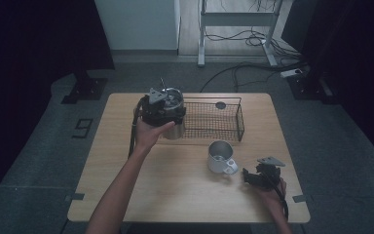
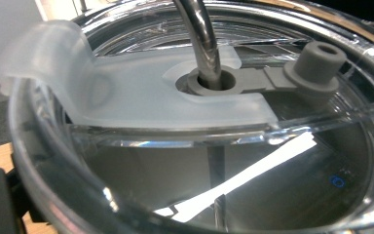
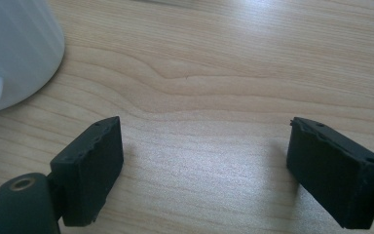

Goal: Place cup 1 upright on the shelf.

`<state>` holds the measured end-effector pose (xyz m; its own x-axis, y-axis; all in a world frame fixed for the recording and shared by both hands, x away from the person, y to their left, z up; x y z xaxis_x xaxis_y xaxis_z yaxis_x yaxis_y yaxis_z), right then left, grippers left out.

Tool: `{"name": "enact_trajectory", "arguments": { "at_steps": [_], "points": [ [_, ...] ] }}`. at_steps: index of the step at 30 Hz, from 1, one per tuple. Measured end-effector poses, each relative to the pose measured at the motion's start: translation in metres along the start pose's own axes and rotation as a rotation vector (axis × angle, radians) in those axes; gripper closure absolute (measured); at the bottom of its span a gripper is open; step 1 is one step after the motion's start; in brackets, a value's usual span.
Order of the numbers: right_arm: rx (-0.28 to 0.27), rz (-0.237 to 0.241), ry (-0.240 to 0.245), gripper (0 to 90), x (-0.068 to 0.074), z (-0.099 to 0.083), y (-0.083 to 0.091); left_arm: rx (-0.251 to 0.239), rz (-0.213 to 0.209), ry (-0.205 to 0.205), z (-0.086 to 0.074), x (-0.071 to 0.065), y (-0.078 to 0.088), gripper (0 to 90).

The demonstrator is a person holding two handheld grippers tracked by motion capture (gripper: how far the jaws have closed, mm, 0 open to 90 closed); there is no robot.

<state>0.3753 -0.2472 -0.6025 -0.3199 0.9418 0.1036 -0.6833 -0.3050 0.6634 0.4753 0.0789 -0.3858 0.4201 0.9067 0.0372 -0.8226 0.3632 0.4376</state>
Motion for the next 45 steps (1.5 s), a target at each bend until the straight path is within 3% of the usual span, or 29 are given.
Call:
{"name": "enact_trajectory", "arguments": {
  "at_steps": [8, 23, 35, 45],
  "points": [
    [0.0, 0.0, 0.0, 13.3, 0.0, 0.0, 0.0, 0.006, 0.003, -0.006, 0.001, -0.002, -0.008, 4.1],
    [-0.002, -0.001, 0.001, 14.3, 0.001, 0.0, 0.0, 0.013, 0.03, 0.007, 0.01, 0.008, -0.023, 4.2],
    [-0.002, -0.002, -0.003, 14.4, 0.001, -0.001, 0.001, 0.03, 0.03, 0.024, 0.007, 0.015, -0.039, 4.1],
    [0.0, -0.003, -0.003, 14.3, 0.001, -0.001, 0.001, 0.031, 0.044, 0.01, 0.013, 0.015, -0.055, 4.1]
  ]
}}
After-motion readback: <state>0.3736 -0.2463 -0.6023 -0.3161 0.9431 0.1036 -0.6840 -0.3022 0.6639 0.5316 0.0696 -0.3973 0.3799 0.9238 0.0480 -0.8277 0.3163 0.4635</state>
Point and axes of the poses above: each handheld gripper's, and its own axes: y roughly backward along the jaws, z roughly out of its top, x roughly to its left, the point moved 7 cm from there along -y, roughly forward along the jaws, and after that the axes turned 8 degrees about z, right-handed, at the moved point
